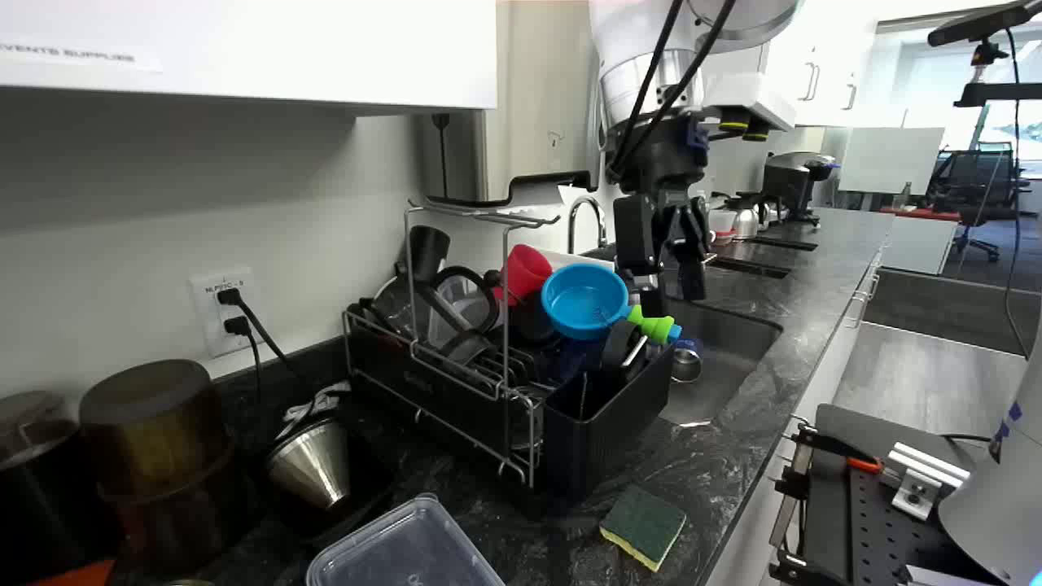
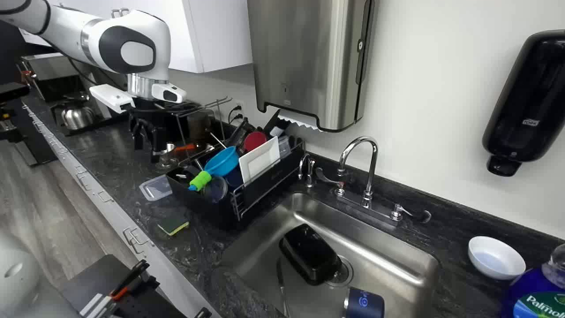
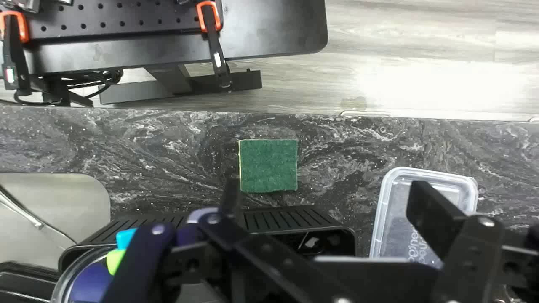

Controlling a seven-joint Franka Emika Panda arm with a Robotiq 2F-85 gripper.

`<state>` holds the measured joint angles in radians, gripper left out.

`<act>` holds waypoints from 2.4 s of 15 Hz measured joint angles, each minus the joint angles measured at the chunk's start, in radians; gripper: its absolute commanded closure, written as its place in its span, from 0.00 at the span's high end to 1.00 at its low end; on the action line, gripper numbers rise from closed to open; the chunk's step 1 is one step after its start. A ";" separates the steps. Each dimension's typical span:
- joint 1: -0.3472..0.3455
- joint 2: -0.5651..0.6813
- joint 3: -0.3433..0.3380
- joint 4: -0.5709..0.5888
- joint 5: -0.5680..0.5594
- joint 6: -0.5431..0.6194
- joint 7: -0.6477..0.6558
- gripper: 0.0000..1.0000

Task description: Remove the dark blue thermos from the sink and place it on the dishrack

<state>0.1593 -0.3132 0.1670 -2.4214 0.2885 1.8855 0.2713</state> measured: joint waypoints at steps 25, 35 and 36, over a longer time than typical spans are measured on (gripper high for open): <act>-0.001 0.000 0.000 0.000 0.000 0.000 0.000 1.00; -0.069 0.004 -0.099 0.008 -0.104 0.010 -0.169 1.00; -0.080 0.004 -0.115 0.012 -0.121 0.010 -0.191 1.00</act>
<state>0.0789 -0.3088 0.0522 -2.4098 0.1674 1.8954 0.0798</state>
